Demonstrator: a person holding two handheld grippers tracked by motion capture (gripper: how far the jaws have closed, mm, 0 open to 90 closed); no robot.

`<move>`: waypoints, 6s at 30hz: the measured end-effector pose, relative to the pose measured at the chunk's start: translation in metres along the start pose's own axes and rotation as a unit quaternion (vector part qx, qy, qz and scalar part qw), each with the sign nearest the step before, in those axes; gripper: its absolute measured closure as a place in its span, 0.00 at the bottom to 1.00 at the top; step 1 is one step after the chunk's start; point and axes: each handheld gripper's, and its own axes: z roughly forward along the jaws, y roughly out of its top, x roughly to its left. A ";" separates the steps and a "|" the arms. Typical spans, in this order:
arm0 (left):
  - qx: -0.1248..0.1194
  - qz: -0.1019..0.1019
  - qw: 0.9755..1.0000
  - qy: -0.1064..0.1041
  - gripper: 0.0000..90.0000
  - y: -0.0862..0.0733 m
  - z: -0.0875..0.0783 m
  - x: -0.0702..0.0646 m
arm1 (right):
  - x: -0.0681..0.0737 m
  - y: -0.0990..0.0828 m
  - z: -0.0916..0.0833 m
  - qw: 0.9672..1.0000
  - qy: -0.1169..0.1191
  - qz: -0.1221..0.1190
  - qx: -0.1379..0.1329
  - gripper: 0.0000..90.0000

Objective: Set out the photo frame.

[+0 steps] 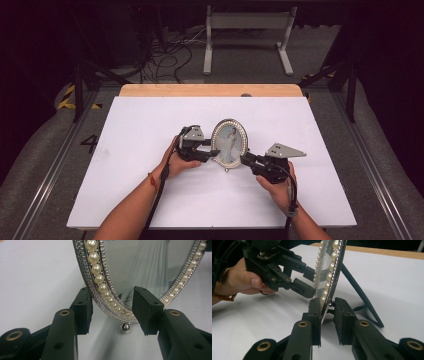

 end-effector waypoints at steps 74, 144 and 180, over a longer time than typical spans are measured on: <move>-0.020 -0.006 0.997 0.074 0.80 -0.002 -0.044 -0.023 | -0.003 0.008 0.012 0.999 -0.048 -0.019 0.007 0.86; 0.018 0.062 0.990 0.129 0.39 -0.039 -0.088 -0.042 | 0.004 0.001 -0.011 0.983 -0.093 -0.142 0.072 0.53; 0.005 0.023 0.985 0.168 0.15 -0.095 -0.141 -0.045 | -0.015 -0.031 -0.051 0.982 -0.137 -0.118 0.057 0.22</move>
